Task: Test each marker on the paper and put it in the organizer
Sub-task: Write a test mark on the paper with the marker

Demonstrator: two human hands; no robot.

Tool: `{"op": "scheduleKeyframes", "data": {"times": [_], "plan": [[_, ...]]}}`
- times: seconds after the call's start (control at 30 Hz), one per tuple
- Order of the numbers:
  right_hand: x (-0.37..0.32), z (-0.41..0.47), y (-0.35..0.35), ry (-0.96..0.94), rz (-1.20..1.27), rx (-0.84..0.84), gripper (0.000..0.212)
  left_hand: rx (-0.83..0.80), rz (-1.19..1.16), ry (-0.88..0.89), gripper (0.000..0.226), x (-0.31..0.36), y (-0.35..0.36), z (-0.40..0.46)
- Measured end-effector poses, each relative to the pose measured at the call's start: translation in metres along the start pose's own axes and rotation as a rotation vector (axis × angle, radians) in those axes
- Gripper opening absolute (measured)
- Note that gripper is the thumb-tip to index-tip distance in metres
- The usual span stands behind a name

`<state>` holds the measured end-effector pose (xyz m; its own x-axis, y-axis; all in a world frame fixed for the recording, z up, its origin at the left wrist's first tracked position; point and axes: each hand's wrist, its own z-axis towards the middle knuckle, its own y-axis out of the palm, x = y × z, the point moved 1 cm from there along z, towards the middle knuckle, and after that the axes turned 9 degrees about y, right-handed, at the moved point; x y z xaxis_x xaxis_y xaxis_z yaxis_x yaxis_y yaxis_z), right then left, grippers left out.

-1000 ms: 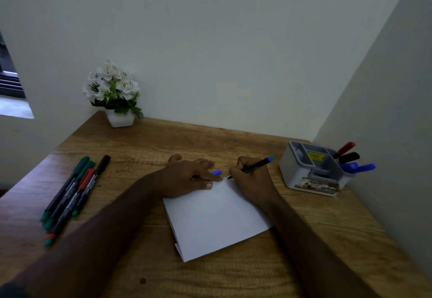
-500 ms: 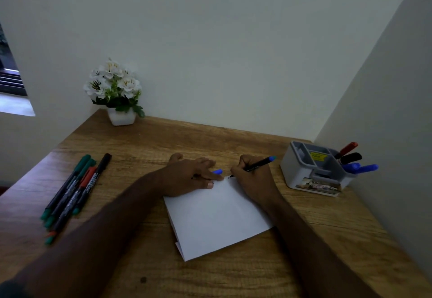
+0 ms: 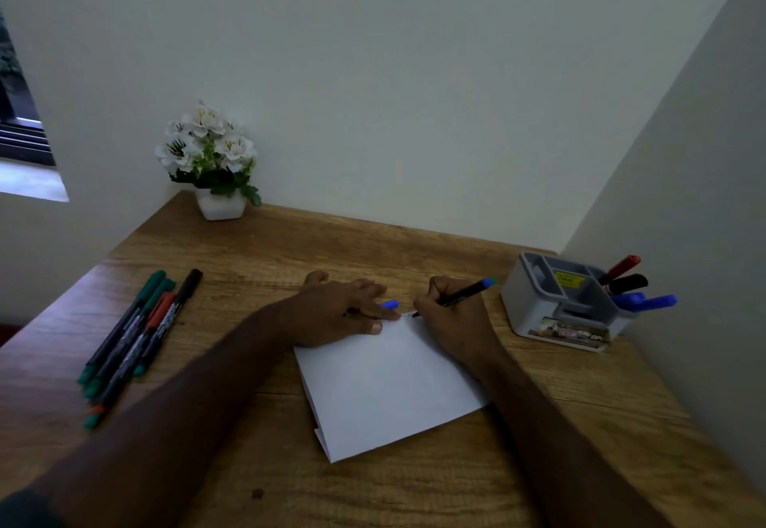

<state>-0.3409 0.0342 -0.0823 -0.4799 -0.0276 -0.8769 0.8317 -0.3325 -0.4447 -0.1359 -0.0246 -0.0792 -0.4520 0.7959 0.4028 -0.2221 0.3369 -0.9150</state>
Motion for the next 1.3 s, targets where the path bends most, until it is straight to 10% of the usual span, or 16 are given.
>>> {"op": "scheduleKeyframes", "data": {"times": [1.3], "plan": [[-0.0022, 0.0021, -0.0035, 0.000, 0.063, 0.073, 0.038, -0.004, -0.006, 0.010, 0.039, 0.0005, -0.0001, 0.0010]]}}
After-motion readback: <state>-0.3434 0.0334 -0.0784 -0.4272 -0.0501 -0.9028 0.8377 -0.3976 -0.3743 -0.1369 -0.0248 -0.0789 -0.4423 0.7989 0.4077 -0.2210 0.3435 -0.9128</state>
